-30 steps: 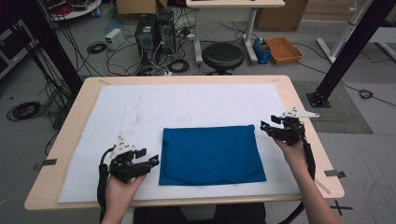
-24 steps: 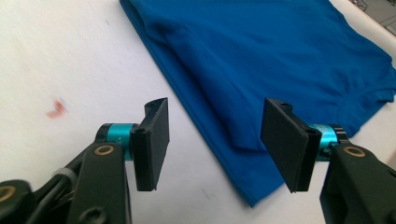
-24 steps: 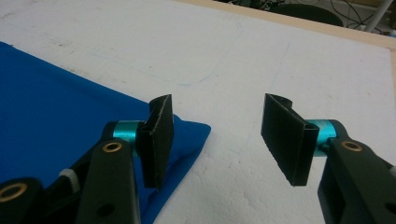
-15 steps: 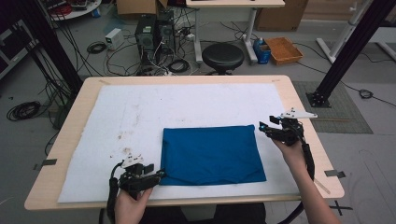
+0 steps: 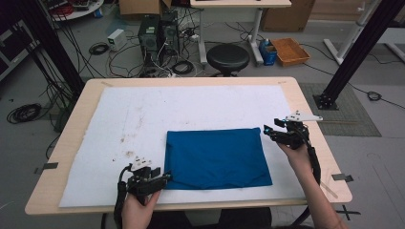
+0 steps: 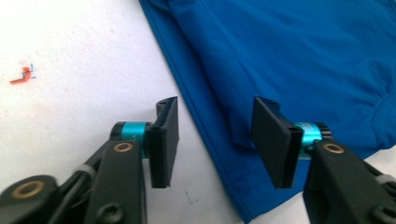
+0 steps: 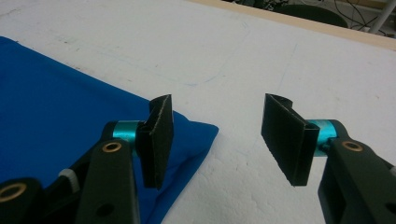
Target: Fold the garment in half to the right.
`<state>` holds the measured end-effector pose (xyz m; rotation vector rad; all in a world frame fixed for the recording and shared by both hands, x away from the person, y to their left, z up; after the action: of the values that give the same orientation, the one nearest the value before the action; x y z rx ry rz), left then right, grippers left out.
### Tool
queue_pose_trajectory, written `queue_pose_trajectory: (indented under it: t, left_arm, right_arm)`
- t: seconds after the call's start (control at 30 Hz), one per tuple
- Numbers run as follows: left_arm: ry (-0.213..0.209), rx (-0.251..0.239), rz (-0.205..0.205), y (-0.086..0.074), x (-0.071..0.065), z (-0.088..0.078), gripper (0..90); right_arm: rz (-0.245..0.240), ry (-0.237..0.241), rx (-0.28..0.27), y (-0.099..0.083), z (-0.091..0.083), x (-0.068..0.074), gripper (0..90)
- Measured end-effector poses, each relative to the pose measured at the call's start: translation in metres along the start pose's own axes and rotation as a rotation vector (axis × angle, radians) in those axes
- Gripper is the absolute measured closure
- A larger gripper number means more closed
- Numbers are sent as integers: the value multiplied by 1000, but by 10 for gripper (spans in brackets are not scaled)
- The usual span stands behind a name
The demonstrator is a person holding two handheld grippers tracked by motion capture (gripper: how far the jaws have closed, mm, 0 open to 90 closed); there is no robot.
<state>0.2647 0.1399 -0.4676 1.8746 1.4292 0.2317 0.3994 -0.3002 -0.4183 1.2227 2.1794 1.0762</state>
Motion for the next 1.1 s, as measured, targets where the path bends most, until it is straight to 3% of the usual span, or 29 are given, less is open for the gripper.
queue_pose_trajectory:
  t: [0.13, 0.6, 1.1]
  left_arm:
    - [9, 7, 24, 0, -6, 2, 562]
    - [56, -11, 17, -1, -10, 6, 705]
    - [77, -9, 66, 1, -15, 9, 828]
  right_arm:
    - [-1, 2, 1, 0, 1, 1, 441]
    - [-21, 9, -6, 2, 2, 6, 441]
    - [-38, 43, -22, 8, 5, 20, 443]
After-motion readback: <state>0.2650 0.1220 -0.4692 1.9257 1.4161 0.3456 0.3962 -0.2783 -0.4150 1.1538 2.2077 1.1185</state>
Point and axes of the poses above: each handheld gripper's, and its own axes: z roughly forward along the jaws, y roughly out of its top, x roughly to its left, the point moved 3 cm from there along z, roughly forward along the jaws, and after that the axes turned 7 degrees about x, right-handed, at the moved point
